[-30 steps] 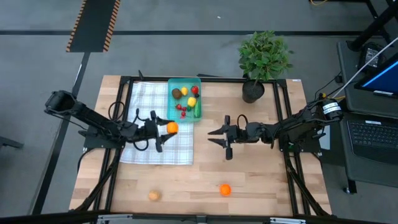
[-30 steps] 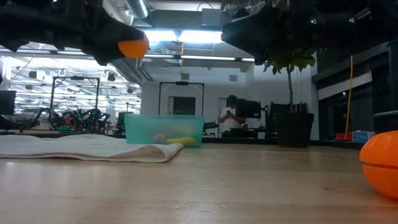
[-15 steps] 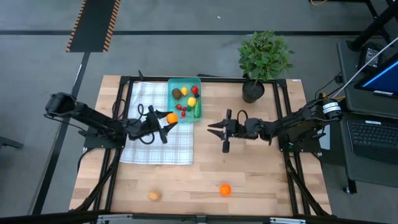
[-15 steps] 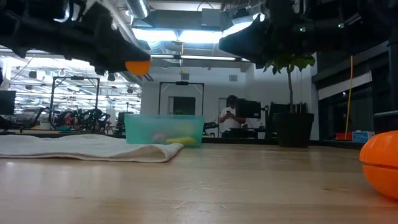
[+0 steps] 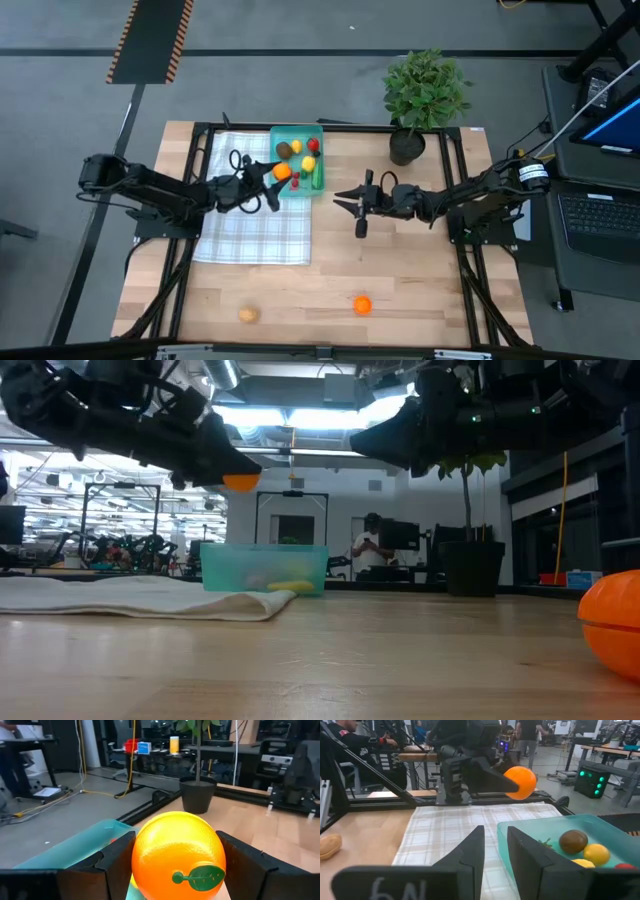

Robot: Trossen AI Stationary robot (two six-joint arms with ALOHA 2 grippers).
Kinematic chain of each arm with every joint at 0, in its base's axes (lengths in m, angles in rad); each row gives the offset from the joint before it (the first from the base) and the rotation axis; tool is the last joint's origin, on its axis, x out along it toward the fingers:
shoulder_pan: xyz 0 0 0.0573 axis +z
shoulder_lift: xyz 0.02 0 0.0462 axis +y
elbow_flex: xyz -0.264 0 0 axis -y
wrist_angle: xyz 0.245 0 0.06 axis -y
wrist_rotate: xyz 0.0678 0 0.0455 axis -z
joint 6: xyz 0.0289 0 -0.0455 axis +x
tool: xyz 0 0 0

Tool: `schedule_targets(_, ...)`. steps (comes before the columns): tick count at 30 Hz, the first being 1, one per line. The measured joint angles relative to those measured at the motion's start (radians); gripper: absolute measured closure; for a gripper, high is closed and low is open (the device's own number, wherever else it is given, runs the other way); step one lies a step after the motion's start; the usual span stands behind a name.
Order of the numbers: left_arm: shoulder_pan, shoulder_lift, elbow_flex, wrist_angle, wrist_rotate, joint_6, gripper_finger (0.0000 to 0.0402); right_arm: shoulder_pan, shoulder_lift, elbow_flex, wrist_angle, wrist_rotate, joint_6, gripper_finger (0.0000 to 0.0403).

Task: Pick and placing Produce into tupperware
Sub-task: Put the orange into the blue bin

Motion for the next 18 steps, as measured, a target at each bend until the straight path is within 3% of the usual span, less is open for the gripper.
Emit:
schedule_targets(12, 0.134, 0.036, 0.026, -0.013, 0.104, -0.01, 0.016, -0.055, 0.0, 0.0, -0.008, 0.0, 0.004, 0.0317)
schedule_targets(18, 0.18, 0.036, 0.134, -0.28, 0.132, -0.018, 0.0161, -0.065, 0.0, 0.0, -0.011, 0.0, 0.004, 0.0317)
